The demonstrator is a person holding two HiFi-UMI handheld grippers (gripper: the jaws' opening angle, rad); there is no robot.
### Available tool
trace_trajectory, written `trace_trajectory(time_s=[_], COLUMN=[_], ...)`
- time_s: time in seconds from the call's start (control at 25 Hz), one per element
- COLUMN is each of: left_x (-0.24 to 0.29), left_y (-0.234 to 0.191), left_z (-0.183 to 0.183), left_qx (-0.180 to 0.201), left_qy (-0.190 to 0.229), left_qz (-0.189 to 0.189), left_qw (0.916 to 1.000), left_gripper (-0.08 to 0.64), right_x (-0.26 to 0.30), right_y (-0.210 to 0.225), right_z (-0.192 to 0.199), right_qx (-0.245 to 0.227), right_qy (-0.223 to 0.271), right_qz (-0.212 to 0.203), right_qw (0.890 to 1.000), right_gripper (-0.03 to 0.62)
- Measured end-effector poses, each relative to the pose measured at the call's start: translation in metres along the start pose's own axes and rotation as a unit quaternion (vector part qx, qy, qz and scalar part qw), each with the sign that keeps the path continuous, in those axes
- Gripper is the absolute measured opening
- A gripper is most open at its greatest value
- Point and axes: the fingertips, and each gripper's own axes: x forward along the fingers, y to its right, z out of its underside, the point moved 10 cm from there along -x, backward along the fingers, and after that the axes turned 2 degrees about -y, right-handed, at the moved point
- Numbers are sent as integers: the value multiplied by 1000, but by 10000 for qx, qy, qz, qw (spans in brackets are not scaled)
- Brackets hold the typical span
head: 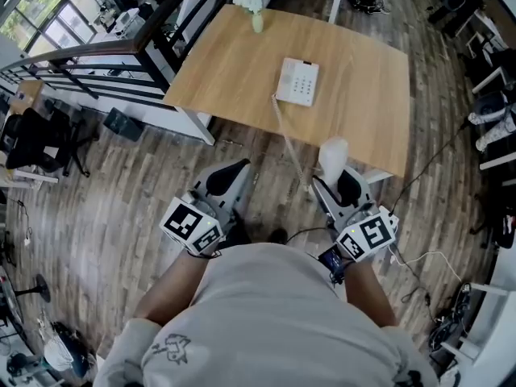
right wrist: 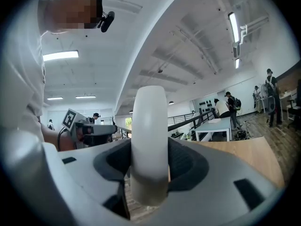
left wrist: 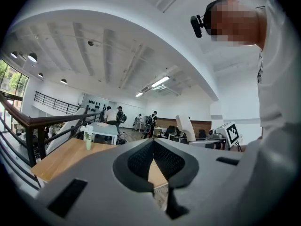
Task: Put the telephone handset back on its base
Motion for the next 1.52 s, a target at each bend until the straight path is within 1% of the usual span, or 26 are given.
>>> trace_trajectory(time_s=[0.24,0.44,0.6,0.88,1.12,1.36,1.52], left_x=[7,12,19,42,50,52,51], left_y=[-7,-21,-54,-118,-173,-222,-245], left_z=[1,2,-1,-13,-23,-25,-28], left_qx=[-40,-5,-44,-52,-105,-188,-175], left_qy=[-66,-173,-148,-116,-110,-77,-59], left_qz=[71,159,257,625,831,957,1052], left_qw=[9999,9997,9996,9980,9964,9952,9943], left_gripper=[6,5,5,6,5,5,5], right_x=[7,16,42,94,141,181,201], right_y=[3,9,11,18,18,14,11], right_z=[2,4,1,-10,-17,-20,-21], right_qx=[-18,87,84,31,74,94,90], right_qy=[-7,-12,-74,-175,-246,-309,-328], right_qz=[14,150,287,564,796,1013,1121], right_qw=[10000,9998,9995,9983,9965,9943,9931], right_gripper=[219,221,221,219,219,219,219])
